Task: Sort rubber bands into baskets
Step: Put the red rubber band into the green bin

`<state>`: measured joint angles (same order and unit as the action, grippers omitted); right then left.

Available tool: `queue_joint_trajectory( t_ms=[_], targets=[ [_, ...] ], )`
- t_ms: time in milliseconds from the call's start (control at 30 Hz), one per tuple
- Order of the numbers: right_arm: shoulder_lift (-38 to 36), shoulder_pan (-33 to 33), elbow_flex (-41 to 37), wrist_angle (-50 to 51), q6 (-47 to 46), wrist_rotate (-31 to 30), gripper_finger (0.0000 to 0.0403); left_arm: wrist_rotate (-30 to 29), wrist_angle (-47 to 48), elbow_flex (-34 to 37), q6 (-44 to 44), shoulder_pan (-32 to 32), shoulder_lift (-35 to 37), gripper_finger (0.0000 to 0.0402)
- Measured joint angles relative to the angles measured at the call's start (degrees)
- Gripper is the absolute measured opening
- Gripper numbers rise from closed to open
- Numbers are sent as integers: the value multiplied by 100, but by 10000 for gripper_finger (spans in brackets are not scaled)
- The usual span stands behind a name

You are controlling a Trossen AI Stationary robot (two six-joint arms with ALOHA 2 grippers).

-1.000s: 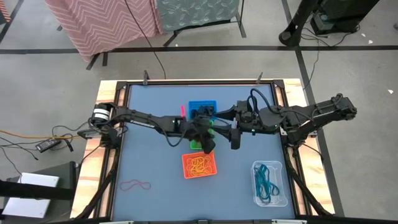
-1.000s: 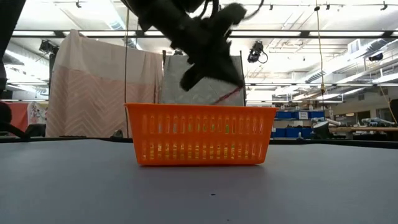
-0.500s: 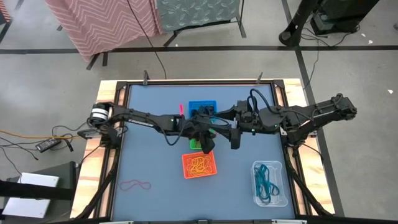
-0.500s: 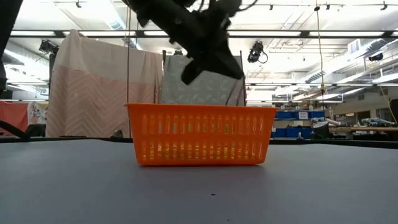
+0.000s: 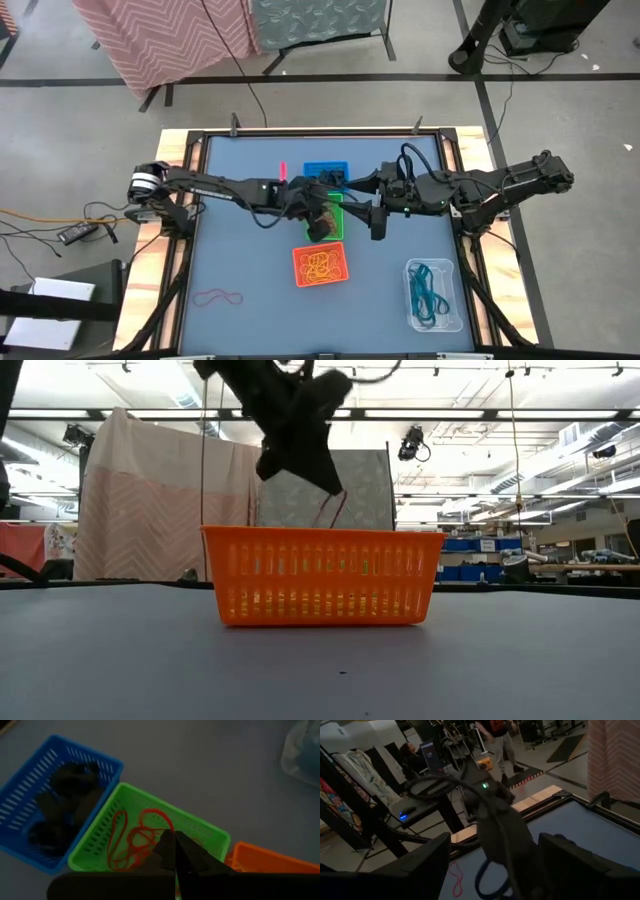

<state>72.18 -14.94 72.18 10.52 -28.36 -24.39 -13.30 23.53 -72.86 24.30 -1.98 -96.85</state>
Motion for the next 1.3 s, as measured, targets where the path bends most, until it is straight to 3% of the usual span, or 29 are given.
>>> queue_joint_trajectory(
  t_ms=[400,533,733,900,1067,1300],
  targets=[
    [2,0,0,-15,-13,-19,311,85,-91,2,334,12,-381,31],
    [2,0,0,-11,-11,-19,311,690,-187,0,355,85,-381,73],
    [2,0,0,0,-2,-19,311,832,-25,0,305,85,-282,156],
    [2,0,1,39,1,-19,311,1660,1164,0,431,-62,-77,194],
    [55,37,2,123,2,-16,311,1539,2343,2,590,-1271,171,197],
    [384,44,2,177,-11,2,311,671,2283,2,2049,-3959,277,198]
  ],
)
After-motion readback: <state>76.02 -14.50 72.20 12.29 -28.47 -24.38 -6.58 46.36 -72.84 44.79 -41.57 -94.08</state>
